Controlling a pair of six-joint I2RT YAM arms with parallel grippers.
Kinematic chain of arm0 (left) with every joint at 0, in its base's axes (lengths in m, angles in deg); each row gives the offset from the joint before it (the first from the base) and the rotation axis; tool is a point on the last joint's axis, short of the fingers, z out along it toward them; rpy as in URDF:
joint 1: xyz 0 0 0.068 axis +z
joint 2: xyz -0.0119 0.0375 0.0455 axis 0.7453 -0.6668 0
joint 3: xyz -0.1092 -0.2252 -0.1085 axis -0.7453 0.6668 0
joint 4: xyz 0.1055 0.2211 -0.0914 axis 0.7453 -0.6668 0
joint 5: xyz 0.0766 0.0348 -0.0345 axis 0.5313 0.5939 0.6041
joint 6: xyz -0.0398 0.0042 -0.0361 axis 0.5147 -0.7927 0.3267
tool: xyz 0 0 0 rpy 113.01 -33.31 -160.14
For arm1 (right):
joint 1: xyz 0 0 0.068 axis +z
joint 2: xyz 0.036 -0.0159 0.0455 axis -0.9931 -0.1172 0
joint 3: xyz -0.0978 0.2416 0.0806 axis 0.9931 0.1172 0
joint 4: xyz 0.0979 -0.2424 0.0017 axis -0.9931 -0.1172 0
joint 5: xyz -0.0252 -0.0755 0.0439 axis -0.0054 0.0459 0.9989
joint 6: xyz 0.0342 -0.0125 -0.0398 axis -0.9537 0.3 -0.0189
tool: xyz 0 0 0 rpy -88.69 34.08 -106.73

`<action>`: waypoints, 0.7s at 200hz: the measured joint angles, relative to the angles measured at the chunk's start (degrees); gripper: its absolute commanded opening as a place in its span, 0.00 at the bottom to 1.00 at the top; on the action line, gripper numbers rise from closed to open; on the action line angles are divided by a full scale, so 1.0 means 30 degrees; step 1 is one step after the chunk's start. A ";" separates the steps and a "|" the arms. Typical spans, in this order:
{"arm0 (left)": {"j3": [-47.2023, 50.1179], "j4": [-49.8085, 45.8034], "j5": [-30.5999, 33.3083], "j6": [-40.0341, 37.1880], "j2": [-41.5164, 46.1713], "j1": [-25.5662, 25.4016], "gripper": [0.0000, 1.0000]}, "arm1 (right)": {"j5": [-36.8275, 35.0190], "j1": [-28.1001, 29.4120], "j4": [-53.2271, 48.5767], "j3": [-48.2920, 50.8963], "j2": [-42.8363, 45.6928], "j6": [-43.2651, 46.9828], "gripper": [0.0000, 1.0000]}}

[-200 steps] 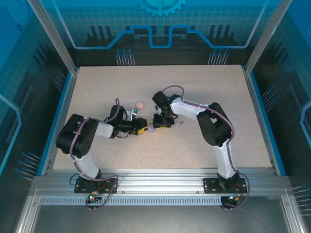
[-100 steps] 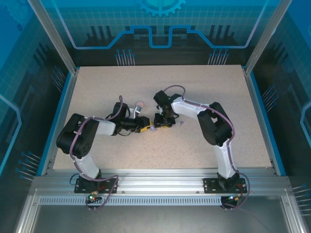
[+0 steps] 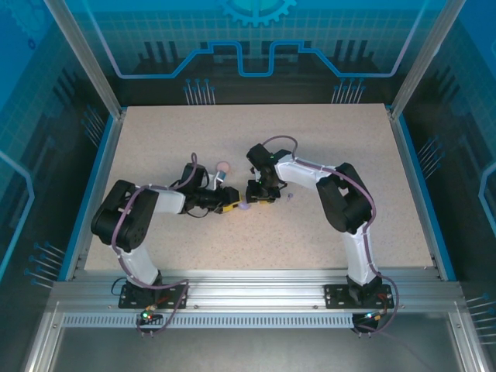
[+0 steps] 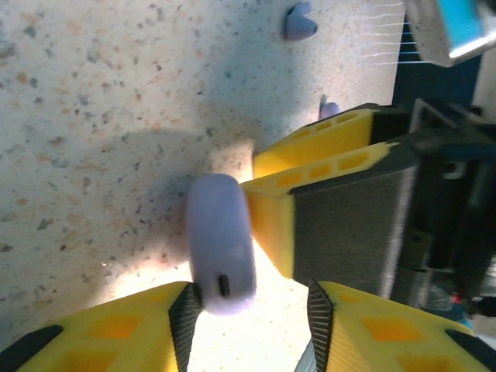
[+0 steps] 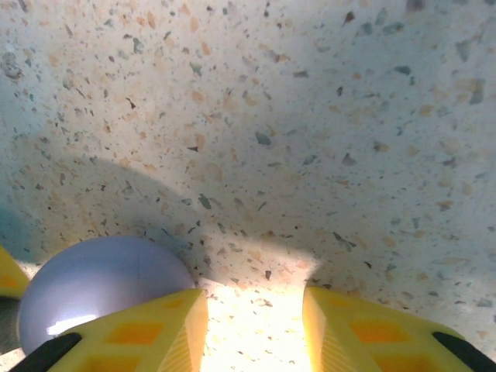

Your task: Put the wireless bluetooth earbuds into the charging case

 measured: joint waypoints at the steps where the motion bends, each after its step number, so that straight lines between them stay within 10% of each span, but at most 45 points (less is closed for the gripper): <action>1: 0.0000 -0.0007 0.0007 -0.0015 -0.0022 -0.0015 0.45 | -0.0007 0.0000 0.0000 0.0015 0.0000 0.0000 0.40; 140: -0.0015 -0.0219 0.0291 -0.0211 -0.0597 -0.0532 0.37 | 0.0015 0.0000 0.0073 0.0066 0.0000 0.0000 0.40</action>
